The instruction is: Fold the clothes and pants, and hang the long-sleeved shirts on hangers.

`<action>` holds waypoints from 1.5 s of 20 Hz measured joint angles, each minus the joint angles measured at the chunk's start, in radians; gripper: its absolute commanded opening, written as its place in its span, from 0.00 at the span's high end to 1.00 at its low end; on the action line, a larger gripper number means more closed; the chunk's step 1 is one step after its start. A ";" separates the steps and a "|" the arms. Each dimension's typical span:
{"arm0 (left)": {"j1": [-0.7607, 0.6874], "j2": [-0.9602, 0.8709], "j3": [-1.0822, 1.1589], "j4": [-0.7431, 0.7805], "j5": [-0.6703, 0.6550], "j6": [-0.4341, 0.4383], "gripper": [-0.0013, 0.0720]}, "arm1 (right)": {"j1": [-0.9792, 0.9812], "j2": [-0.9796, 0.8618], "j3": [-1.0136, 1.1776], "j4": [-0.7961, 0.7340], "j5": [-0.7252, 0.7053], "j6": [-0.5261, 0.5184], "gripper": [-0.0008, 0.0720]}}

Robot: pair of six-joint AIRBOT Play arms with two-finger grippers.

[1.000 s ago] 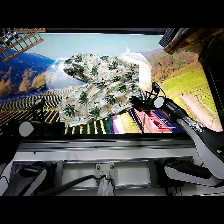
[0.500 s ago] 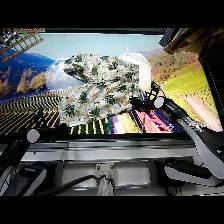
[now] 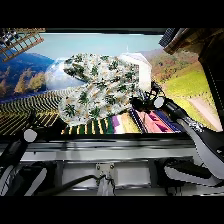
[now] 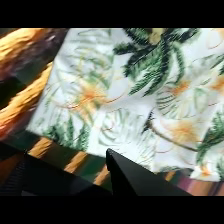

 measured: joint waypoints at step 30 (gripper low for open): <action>0.010 -0.111 0.193 -0.228 0.219 0.370 0.99 | 0.000 0.138 0.007 0.000 0.003 -0.019 0.96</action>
